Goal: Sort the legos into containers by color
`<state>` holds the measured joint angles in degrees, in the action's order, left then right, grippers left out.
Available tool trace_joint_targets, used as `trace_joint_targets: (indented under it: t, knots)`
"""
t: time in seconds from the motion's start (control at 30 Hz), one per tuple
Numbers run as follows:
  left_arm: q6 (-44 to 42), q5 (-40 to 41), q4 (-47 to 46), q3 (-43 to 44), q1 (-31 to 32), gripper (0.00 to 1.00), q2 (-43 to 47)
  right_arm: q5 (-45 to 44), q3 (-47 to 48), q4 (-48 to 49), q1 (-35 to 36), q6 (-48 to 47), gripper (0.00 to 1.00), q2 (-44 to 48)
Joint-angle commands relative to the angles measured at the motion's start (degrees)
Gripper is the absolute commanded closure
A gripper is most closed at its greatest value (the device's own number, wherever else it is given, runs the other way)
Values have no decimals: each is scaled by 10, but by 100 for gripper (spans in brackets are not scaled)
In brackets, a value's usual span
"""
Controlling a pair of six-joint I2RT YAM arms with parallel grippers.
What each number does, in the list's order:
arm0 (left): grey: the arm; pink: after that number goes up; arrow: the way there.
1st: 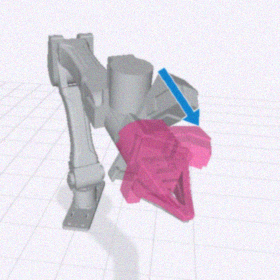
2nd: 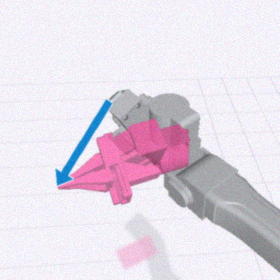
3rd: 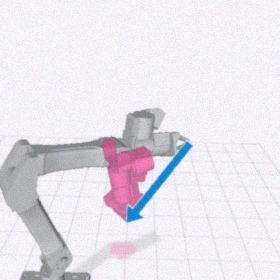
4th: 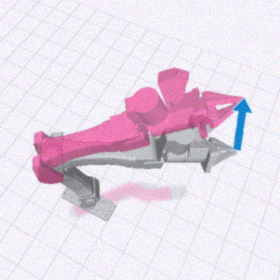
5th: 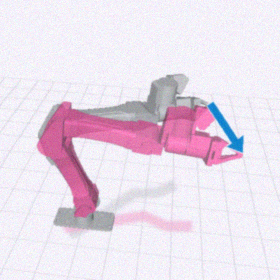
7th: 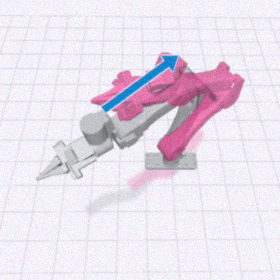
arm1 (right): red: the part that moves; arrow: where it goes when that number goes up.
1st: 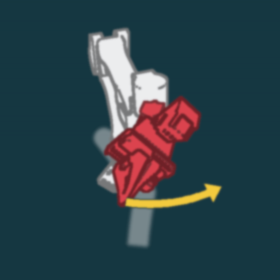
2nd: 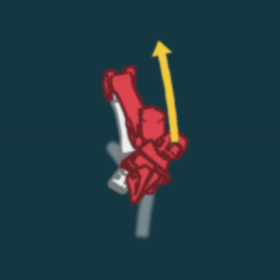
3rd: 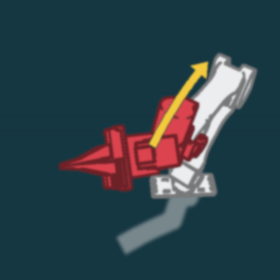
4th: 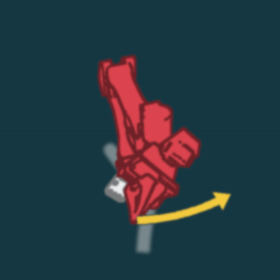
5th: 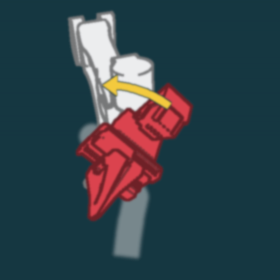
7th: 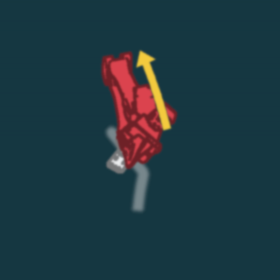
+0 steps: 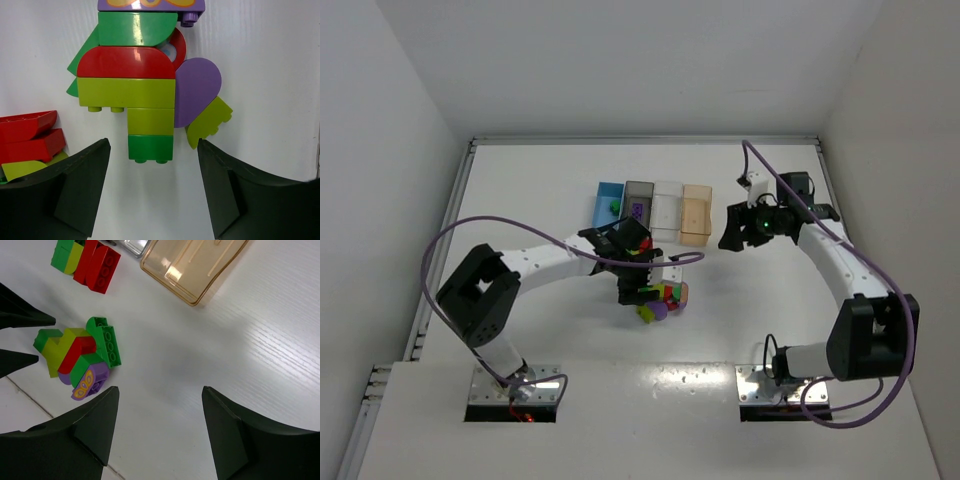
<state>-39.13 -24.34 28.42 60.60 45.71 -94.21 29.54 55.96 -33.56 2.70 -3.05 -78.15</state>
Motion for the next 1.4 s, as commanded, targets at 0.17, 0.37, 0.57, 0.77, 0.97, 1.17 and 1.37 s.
trace_joint_targets:
  t: [0.17,0.37,0.57,0.77,0.97,1.17,1.37]
  knots:
    - [-15,-5,-28,24,6,34,-19,35,20,2,-20,-18,32,-14]
    - [-3,1,-39,30,6,56,-31,62,14,2,-31,-23,32,-19]
    - [30,20,-63,17,11,70,-7,169,9,-18,-37,-18,29,-45]
    - [76,46,-75,-11,29,74,46,340,32,-61,-28,-26,24,-132]
    - [120,72,-75,-16,59,74,81,424,126,-204,-10,-142,23,-277]
    - [138,90,-75,7,73,74,86,461,174,-349,14,-275,23,-324]
    - [138,108,-75,34,78,74,86,461,174,-418,34,-346,23,-347]
